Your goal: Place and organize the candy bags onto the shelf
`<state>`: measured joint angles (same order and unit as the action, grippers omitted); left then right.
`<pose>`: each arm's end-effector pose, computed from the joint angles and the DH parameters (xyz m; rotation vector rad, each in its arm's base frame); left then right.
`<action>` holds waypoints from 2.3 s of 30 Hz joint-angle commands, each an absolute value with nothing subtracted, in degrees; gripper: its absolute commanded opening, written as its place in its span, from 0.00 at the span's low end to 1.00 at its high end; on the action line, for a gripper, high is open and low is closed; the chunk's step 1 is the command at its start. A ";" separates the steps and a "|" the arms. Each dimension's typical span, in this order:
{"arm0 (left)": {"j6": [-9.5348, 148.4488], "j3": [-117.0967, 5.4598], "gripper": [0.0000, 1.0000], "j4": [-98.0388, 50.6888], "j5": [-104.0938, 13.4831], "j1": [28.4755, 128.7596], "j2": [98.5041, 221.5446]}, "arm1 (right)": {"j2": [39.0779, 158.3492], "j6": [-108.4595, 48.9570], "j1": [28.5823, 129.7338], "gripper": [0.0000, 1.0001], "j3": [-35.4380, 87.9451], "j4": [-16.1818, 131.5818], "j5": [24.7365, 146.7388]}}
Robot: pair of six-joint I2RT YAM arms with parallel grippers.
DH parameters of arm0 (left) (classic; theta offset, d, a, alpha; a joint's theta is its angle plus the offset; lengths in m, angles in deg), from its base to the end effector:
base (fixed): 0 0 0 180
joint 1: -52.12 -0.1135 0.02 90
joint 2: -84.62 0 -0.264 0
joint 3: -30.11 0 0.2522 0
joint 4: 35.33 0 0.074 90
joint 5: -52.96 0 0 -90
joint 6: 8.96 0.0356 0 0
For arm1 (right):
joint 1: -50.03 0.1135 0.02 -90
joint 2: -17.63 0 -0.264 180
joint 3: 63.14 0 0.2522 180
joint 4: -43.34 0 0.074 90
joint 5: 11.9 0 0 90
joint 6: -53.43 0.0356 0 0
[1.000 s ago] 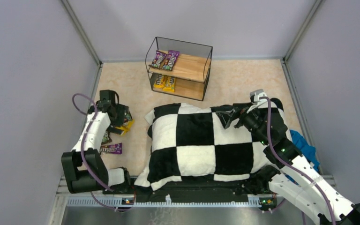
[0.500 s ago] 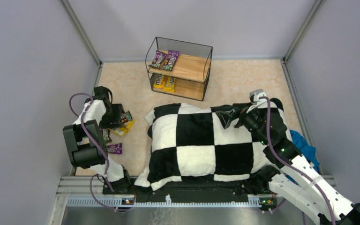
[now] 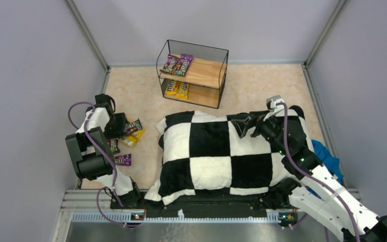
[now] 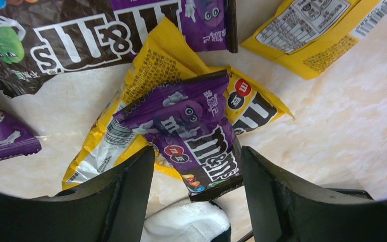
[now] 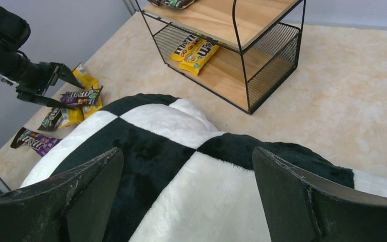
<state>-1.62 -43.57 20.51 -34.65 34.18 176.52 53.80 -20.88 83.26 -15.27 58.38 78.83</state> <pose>0.2834 0.0933 0.1931 -2.2211 1.8331 -0.1651 0.1363 0.0898 0.3141 -0.2647 1.6497 0.6623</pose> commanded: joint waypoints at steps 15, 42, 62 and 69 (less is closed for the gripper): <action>-1.39 -44.73 0.61 21.81 -35.66 33.18 178.41 | 53.82 -20.22 82.96 0.99 -15.90 56.08 78.36; 18.16 -40.70 0.33 14.72 -41.69 33.17 166.02 | 54.72 -19.87 82.99 0.99 -15.41 56.63 79.27; 31.98 -36.82 0.36 -12.98 -69.41 51.26 144.68 | 78.01 -6.16 90.29 0.95 -0.25 47.49 98.69; 39.06 -41.19 0.68 -0.27 -52.40 50.81 149.47 | 87.84 1.80 93.53 0.93 5.02 44.89 98.06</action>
<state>34.08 -38.65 -4.84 -61.75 51.67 147.10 86.30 -4.05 93.25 2.37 49.36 97.65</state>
